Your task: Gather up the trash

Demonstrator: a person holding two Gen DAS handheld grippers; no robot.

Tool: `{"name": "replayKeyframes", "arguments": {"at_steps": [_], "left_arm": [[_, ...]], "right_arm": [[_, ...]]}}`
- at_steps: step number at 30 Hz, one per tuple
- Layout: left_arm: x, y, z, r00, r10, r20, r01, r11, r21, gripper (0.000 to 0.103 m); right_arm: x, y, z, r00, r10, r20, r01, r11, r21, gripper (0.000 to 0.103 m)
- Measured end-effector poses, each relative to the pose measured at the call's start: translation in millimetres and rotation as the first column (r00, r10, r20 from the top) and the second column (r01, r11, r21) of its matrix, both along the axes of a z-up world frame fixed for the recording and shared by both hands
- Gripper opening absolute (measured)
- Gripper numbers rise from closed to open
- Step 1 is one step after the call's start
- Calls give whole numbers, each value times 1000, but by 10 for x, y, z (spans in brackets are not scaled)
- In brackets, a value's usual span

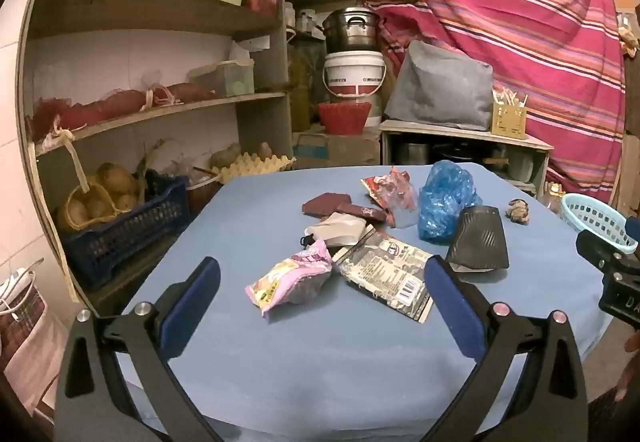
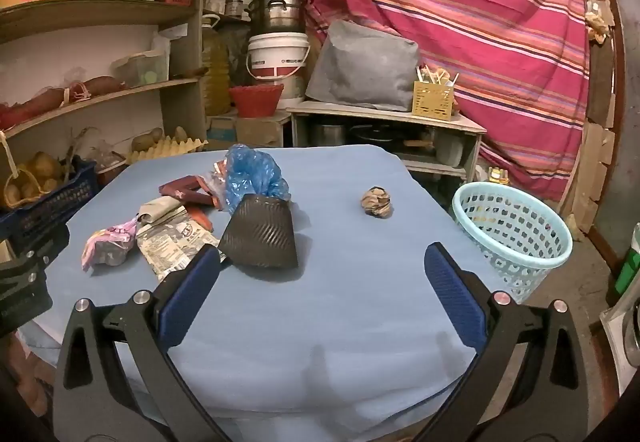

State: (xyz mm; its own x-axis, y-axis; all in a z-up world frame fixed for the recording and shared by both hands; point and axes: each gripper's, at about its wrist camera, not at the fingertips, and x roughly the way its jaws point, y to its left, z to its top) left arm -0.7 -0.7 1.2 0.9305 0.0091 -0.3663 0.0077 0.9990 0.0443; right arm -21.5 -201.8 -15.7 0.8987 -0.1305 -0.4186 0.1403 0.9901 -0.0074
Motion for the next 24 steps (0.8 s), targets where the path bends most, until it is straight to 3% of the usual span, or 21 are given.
{"name": "replayKeyframes", "arguments": {"at_steps": [24], "left_arm": [[-42,99,52,1000,21,16,-21,1000,3,100]], "right_arm": [[-30,51,38,1000,16,18,-16,1000,-13,99]]}}
